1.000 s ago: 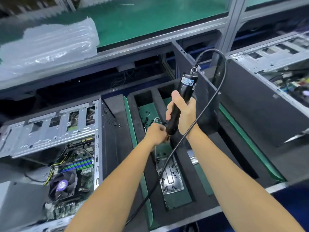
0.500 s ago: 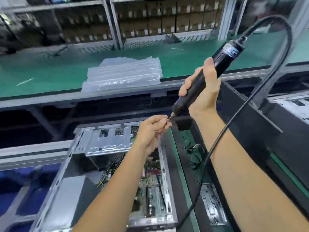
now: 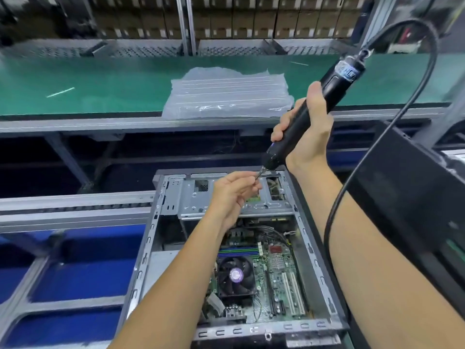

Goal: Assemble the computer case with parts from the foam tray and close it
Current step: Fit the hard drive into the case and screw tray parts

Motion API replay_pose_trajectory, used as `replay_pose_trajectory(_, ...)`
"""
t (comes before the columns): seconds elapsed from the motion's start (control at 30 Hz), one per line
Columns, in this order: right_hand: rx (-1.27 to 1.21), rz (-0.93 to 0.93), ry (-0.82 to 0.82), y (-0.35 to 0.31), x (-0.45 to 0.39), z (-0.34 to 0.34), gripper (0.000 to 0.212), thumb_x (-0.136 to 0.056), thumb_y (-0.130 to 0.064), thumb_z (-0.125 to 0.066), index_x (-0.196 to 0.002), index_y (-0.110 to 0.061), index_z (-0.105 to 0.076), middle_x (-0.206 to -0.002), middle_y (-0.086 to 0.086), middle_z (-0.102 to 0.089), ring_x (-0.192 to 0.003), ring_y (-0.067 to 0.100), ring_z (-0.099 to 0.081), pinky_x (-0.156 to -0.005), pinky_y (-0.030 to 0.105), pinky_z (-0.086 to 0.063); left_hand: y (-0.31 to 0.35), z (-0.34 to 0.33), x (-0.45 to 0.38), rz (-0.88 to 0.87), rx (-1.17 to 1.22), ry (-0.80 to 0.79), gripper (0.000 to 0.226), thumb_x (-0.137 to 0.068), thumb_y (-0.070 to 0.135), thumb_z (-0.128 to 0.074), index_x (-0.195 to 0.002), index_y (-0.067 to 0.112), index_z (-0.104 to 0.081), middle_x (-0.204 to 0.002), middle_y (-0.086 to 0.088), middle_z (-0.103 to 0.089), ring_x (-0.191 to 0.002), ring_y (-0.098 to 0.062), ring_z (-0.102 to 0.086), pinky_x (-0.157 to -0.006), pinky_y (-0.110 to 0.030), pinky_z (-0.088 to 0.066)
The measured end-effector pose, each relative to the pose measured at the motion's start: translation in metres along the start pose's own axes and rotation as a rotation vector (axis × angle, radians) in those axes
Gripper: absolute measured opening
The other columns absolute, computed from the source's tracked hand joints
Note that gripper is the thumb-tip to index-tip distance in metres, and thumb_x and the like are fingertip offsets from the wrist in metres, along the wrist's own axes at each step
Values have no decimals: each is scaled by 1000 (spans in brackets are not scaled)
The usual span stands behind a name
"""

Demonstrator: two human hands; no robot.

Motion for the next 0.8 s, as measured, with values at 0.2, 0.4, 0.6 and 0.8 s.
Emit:
replay_pose_trajectory(0.2,71,25,-25,11,-5,-3,43,-75,-50,-69,-64,-15,-47,-53,9,-44,-42,22,-40,-45,29,-38,2,6,-1,-20,-91,-6,11,-81,-7,-66,-88,1,-68,-71,-9,-71,-69,-19,-69,-66,-20,-55)
replay_pose_trajectory(0.4,88,-13,42,21,-11,4,46,-71,-50,-71,-74,-11,-47,-54,9,-44,-43,22,-40,-45,29,-38,-7,7,-4,-63,-138,33,17,-85,-10,-59,-90,3,-68,-77,-10,-73,-76,-19,-71,-70,-19,-55)
replay_pose_trajectory(0.6,72,-44,174,30,-15,13,37,-80,-42,-69,-75,-11,-49,-50,5,-44,-40,21,-41,-43,28,-39,-11,7,-10,-82,-185,61,21,-89,-11,-53,-89,4,-67,-78,-9,-73,-78,-20,-72,-70,-20,-55)
replay_pose_trajectory(0.8,22,-29,210,33,-18,19,33,-83,-38,-68,-74,-12,-50,-52,8,-44,-38,21,-41,-43,28,-38,-13,10,-11,-45,-215,38,16,-91,-7,-53,-94,3,-65,-76,-9,-73,-72,-18,-71,-68,-20,-55)
Point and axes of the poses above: each hand's wrist, its own x-axis away from the middle knuckle, its own z-axis out of the back of the hand, y = z × x, the point moved 4 cm from there along -x, towards the middle knuckle
